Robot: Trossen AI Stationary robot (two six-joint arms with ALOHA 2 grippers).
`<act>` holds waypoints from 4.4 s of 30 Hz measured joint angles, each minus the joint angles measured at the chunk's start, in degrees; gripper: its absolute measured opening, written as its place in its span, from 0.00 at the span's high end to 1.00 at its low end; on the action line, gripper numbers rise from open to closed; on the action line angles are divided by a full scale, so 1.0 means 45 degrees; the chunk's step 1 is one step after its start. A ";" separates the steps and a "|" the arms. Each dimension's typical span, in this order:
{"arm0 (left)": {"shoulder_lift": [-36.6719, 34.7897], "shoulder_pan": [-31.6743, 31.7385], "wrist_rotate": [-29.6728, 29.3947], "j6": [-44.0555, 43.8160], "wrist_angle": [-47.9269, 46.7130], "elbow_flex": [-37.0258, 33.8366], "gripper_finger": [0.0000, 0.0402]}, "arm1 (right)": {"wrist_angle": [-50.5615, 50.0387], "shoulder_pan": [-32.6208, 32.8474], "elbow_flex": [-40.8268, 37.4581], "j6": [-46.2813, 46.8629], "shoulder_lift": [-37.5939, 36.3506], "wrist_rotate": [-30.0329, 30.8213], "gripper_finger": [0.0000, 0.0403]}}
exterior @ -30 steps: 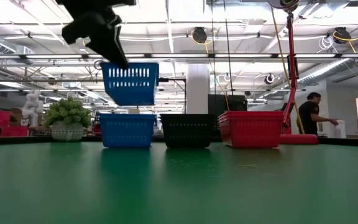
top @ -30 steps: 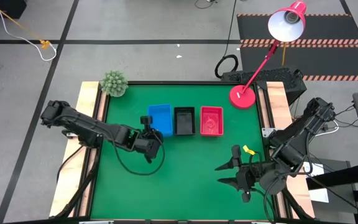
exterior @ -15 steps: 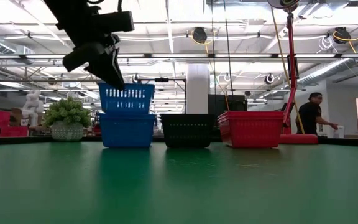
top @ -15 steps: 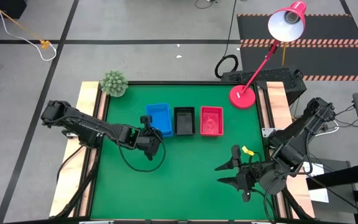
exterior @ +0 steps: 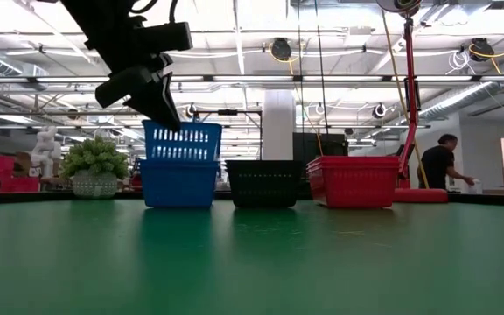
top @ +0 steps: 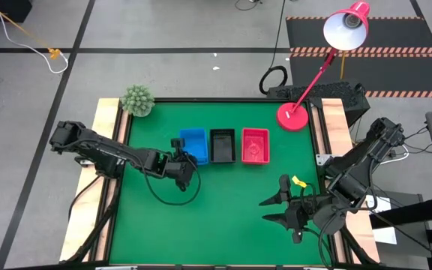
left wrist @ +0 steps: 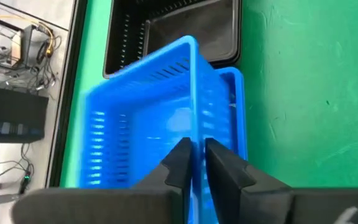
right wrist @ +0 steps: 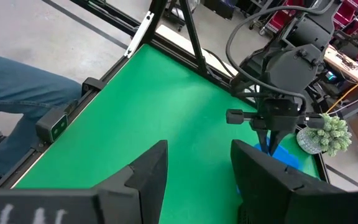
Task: Stack baskets by color
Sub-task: Stack the bottom blue bin on top of the top blue bin, then return to Home Position
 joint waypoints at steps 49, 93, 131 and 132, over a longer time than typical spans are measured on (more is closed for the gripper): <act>-0.3145 -0.2769 0.0157 -0.0092 0.0638 0.0995 0.98 | 0.0168 -0.0100 -0.0975 -0.0337 -0.0319 -0.0043 0.91; -0.8497 0.1435 0.5444 0.2573 1.1342 -0.8014 0.96 | 0.9938 -0.5891 -1.3368 -0.4325 -0.8916 -0.5064 1.00; -1.1009 0.1428 0.5435 0.2104 1.3343 -1.1808 0.98 | 1.2664 -0.9824 -1.6339 -0.5010 -1.0642 -0.7686 1.00; -1.1009 0.1428 0.5434 0.2072 1.3342 -1.1864 0.98 | 1.2665 -0.9896 -1.6344 -0.5018 -1.0779 -0.7897 1.00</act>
